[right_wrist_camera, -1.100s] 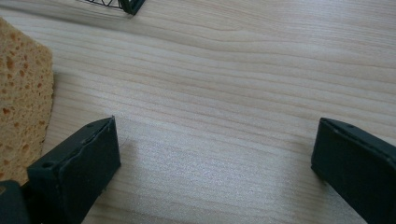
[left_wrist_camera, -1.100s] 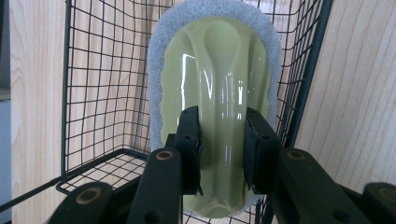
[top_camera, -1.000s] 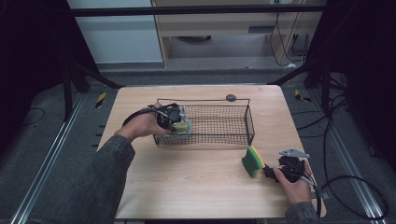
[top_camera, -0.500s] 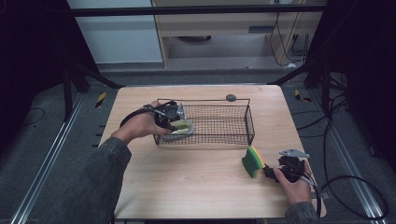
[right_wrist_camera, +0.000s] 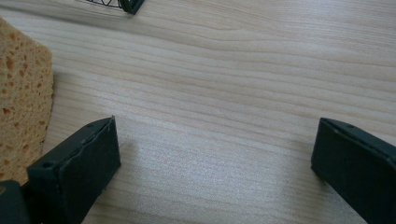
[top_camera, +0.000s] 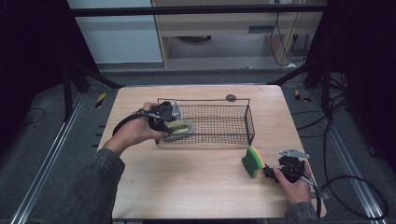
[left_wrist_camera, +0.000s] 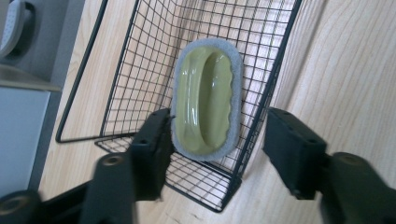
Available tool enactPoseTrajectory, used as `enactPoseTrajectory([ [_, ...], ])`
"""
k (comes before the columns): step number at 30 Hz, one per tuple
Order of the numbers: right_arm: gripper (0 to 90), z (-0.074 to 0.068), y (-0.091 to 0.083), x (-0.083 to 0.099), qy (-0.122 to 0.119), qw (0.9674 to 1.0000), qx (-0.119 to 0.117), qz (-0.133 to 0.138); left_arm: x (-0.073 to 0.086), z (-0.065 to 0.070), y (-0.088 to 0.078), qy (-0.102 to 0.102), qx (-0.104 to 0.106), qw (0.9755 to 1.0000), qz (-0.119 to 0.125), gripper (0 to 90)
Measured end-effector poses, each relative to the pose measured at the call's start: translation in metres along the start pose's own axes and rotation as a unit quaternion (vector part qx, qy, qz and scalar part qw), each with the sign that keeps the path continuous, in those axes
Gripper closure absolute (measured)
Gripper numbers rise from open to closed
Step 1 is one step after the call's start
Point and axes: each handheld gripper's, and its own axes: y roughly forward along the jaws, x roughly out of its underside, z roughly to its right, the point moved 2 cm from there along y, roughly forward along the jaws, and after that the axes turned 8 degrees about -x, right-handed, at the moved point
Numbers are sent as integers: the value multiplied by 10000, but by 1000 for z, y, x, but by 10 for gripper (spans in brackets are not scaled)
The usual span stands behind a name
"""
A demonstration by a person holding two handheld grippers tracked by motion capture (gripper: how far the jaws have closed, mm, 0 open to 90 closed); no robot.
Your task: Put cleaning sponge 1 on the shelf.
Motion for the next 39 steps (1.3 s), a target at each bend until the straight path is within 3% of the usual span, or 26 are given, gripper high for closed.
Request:
enactPoseTrajectory([
  [7,13,0,0,0,27,10000,-15,-1,8,12,-5,-343,-144,9993,-33,190],
  [14,13,0,0,0,10,10000,-9,1,17,23,-5,-652,-204,9977,-48,116],
  [19,13,0,0,0,14,10000,-10,7,27,32,-7,-1005,-283,9945,-47,91],
  [25,13,-1,0,0,12,10000,35,14,43,47,-11,-1165,-329,9926,-64,74],
  [35,15,-3,-2,2,86,9999,65,16,78,67,-18,-1711,-397,9844,62,53],
  [39,47,-3,-5,3,115,9999,41,-2,96,72,-19,-2093,-382,9770,167,54],
])
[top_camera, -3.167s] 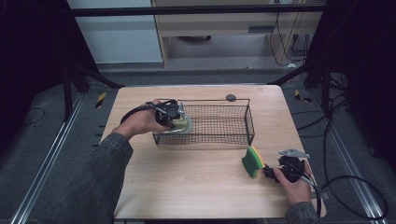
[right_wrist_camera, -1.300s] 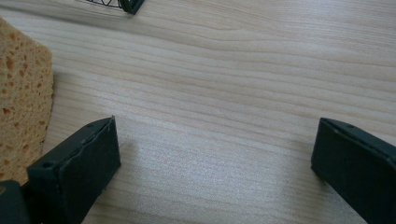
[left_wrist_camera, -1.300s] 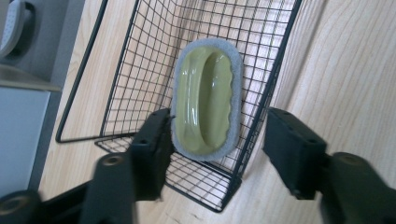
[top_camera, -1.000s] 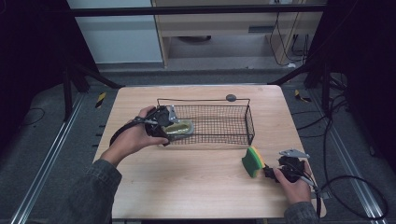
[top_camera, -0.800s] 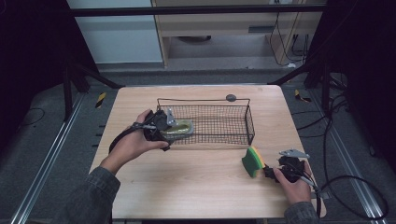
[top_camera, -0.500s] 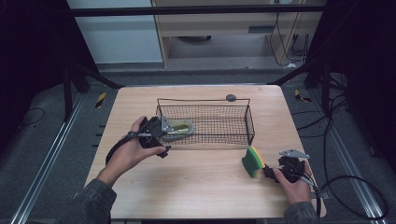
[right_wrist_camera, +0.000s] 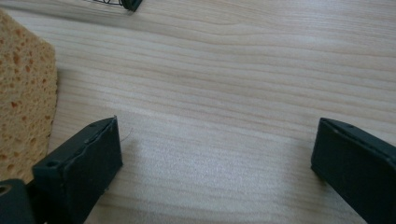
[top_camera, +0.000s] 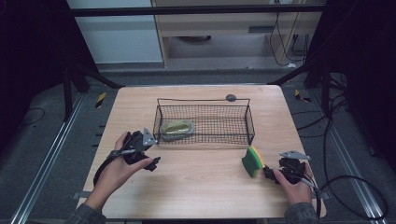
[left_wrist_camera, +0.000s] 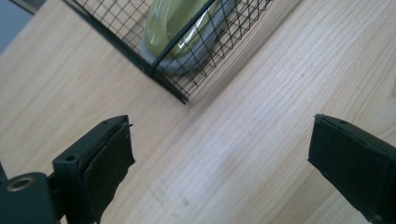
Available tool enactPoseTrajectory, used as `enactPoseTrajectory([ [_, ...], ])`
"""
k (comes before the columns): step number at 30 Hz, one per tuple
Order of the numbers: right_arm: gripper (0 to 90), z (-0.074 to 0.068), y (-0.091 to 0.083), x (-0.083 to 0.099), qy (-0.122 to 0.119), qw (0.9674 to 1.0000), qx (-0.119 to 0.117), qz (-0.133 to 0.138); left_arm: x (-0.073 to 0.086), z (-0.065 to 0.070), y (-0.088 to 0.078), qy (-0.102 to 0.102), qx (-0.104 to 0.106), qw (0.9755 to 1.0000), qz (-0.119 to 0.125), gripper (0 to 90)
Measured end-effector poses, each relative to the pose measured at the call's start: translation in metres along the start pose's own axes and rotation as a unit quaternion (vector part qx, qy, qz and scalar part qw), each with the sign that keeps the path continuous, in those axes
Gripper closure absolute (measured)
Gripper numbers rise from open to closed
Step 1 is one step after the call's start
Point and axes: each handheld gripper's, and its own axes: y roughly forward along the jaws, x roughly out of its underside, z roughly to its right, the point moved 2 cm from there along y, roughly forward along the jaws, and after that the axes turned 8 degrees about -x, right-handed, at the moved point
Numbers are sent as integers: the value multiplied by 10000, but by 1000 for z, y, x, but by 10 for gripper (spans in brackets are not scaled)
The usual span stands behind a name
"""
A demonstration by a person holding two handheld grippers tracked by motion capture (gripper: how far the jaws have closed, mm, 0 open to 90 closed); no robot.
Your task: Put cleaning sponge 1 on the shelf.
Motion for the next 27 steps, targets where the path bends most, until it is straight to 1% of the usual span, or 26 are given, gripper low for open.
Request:
enactPoseTrajectory([
  [1,69,1,-2,0,-23,10000,17,-29,4,-1,0,-42,-5,10000,2,54],
  [2,100,1,-5,1,-26,10000,16,-95,14,-3,1,-182,7,9998,-10,53],
  [3,100,1,-5,1,-26,10000,16,-95,14,-3,1,-182,7,9998,-10,53],
  [4,121,3,-12,0,-141,9997,112,-158,24,-4,5,-315,7,9995,4,53],
  [5,121,3,-12,0,-141,9997,112,-158,24,-4,5,-315,7,9995,4,53],
  [6,139,5,-23,-2,-260,9993,184,-178,34,-7,11,-465,1,9989,-68,52],
  [7,139,5,-23,-2,-260,9993,184,-178,34,-7,11,-465,1,9989,-68,52],
  [8,148,5,-34,-4,-379,9988,229,-217,40,-9,16,-570,-27,9983,-85,53],
  [9,152,5,-38,-5,-439,9984,254,-257,49,-13,23,-736,-38,9972,-121,56],
  [10,159,4,-43,-6,-485,9981,247,-277,53,-15,27,-848,-33,9963,-134,60],
  [12,185,0,-54,-10,-561,9977,209,-330,59,-18,32,-990,-36,9949,-185,61],
  [13,185,0,-54,-10,-561,9977,209,-330,59,-18,32,-990,-36,9949,-185,61],
  [14,206,-5,-64,-15,-598,9973,148,-402,61,-19,33,-1043,-53,9943,-203,61],
  [15,206,-5,-64,-15,-598,9973,148,-402,62,-19,35,-1080,-71,9939,-220,61],
  [16,205,-10,-72,-20,-585,9969,72,-525,63,-18,37,-1073,-104,9939,-240,60],
  [17,205,-10,-72,-20,-585,9969,72,-525,64,-16,39,-1051,-133,9940,-271,60],
  [18,208,-16,-78,-25,-552,9961,-58,-693,65,-12,43,-1046,-138,9940,-300,60],
  [19,208,-16,-78,-25,-552,9961,-58,-693,65,-12,43,-1046,-138,9940,-300,59],
  [20,210,-23,-82,-31,-576,9947,-147,-841,65,-10,45,-1055,-106,9939,-315,58],
  [22,211,-25,-83,-33,-591,9942,-161,-879,67,-7,49,-1054,-68,9938,-344,58],
  [24,215,-32,-87,-43,-532,9929,-267,-1029,68,-4,51,-1075,-7,9935,-368,57],
  [25,215,-32,-87,-43,-532,9929,-267,-1029,68,-2,52,-1082,23,9935,-365,57],
  [26,219,-36,-89,-49,-474,9919,-352,-1122,68,1,53,-1085,47,9934,-370,57],
  [27,219,-36,-89,-49,-474,9919,-352,-1122,68,1,53,-1085,47,9934,-370,58],
])
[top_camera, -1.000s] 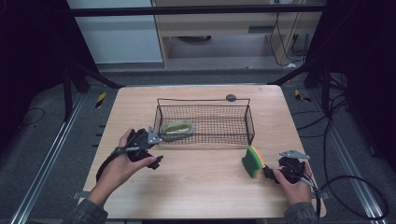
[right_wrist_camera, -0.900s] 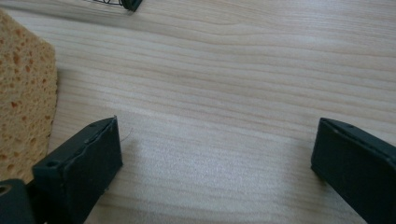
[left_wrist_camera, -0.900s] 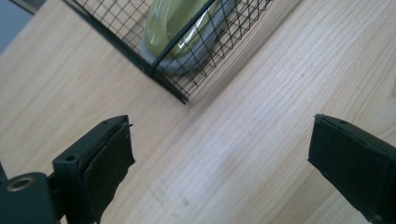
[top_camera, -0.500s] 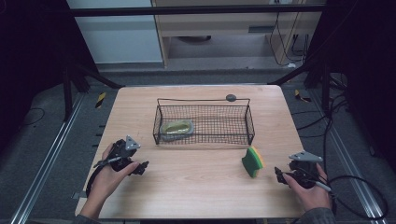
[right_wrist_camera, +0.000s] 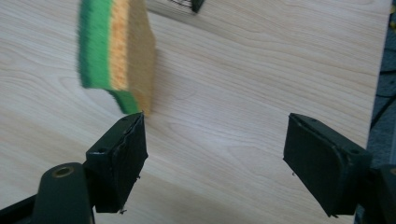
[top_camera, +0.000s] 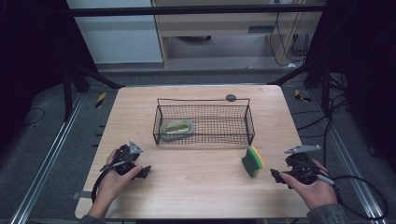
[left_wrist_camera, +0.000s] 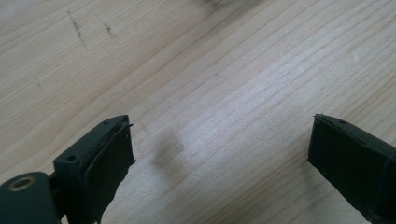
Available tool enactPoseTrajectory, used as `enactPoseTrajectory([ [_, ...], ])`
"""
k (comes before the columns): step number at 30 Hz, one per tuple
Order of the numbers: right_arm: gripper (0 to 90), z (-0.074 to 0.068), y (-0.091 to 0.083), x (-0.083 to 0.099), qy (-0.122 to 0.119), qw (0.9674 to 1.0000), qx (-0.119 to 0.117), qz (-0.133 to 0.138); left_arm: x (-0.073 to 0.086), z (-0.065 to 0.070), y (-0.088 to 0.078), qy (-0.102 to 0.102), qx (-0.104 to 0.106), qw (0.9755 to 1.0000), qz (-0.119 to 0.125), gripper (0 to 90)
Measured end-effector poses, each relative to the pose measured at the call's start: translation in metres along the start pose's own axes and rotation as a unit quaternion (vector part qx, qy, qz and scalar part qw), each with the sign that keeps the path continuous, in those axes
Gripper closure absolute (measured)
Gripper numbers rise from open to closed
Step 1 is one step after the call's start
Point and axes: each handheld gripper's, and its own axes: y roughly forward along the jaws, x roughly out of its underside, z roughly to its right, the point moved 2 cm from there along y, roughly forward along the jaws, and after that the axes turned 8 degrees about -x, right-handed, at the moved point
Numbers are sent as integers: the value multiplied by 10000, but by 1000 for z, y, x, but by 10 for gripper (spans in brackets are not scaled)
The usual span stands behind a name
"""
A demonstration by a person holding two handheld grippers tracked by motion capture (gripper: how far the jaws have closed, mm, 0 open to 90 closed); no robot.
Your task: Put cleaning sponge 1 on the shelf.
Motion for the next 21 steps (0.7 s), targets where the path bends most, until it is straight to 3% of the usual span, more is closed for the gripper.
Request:
enactPoseTrajectory([
  [3,232,-8,-6,-11,-53,9998,-84,-193,0,2,1,-51,59,10000,16,57],
  [10,240,-16,-11,-28,-107,9992,-150,-358,4,2,5,-166,85,9998,-6,56],
  [15,261,-20,3,-45,57,9975,-308,-637,5,2,5,-218,78,9997,15,51],
  [21,278,-24,13,-57,149,9967,-434,-667,5,3,7,-291,172,9994,73,46],
])
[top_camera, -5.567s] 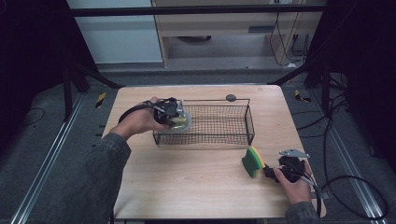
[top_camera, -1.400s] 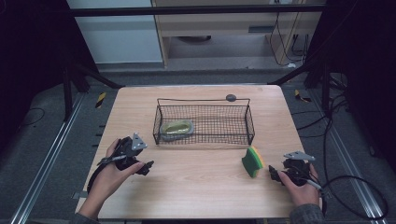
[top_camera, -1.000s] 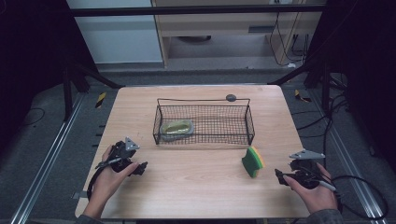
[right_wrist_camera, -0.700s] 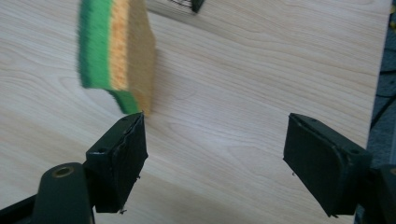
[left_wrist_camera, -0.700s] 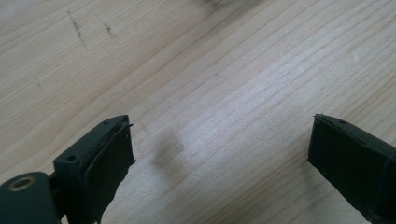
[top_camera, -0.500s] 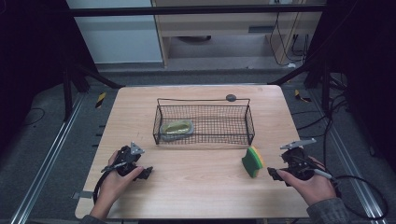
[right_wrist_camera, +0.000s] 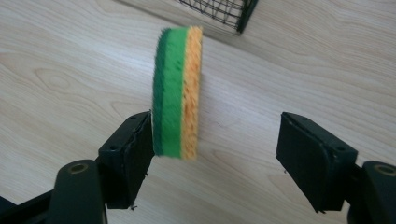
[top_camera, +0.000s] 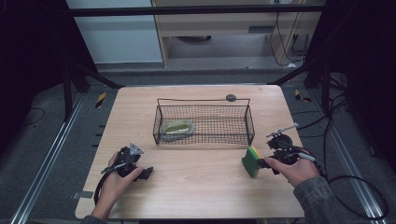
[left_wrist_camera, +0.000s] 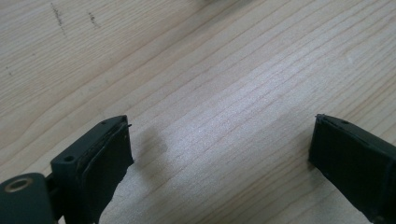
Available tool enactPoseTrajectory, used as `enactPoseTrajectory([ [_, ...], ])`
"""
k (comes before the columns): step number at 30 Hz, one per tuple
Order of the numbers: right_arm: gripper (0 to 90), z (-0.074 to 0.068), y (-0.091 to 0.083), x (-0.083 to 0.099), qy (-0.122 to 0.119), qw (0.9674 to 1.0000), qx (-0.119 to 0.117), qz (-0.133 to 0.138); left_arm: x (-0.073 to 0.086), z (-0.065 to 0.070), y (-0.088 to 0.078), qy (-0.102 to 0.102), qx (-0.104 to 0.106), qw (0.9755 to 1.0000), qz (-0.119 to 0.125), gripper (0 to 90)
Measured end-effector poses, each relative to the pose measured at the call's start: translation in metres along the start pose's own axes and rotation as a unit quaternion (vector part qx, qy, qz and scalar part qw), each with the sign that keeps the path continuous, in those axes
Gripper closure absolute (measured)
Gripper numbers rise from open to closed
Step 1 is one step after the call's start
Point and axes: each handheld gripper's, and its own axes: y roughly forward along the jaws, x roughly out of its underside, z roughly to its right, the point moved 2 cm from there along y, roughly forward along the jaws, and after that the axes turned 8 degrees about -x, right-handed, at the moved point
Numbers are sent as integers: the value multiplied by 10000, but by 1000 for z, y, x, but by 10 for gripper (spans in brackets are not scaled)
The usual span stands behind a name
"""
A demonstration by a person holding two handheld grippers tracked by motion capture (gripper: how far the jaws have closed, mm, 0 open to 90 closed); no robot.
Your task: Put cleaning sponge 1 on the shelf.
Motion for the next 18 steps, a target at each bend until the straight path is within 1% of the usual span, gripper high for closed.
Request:
enactPoseTrajectory([
  [1,289,-1,3,-5,50,10000,-71,2,0,0,0,-22,16,10000,8,41],
  [3,296,-2,4,-7,53,9999,-87,-3,1,-1,1,-84,73,9999,15,40],
  [4,305,-4,8,-10,70,9999,-115,-41,2,-1,1,-118,94,9999,34,40],
  [8,319,-8,13,-14,20,9999,-102,-116,3,-2,2,-201,137,9997,62,39],
  [11,338,-11,20,-18,-34,9997,-119,-189,3,-2,2,-212,162,9996,58,36],
  [13,342,-12,23,-20,-15,9996,-117,-251,3,-3,3,-228,176,9996,58,33],
  [14,346,-12,25,-21,-53,9995,-110,-278,4,-3,3,-224,188,9996,49,33],
  [17,370,-12,30,-23,4,9993,-95,-355,4,-4,3,-255,213,9994,74,33],
  [18,373,-11,31,-24,-5,9992,-85,-381,4,-4,3,-231,204,9995,82,35],
])
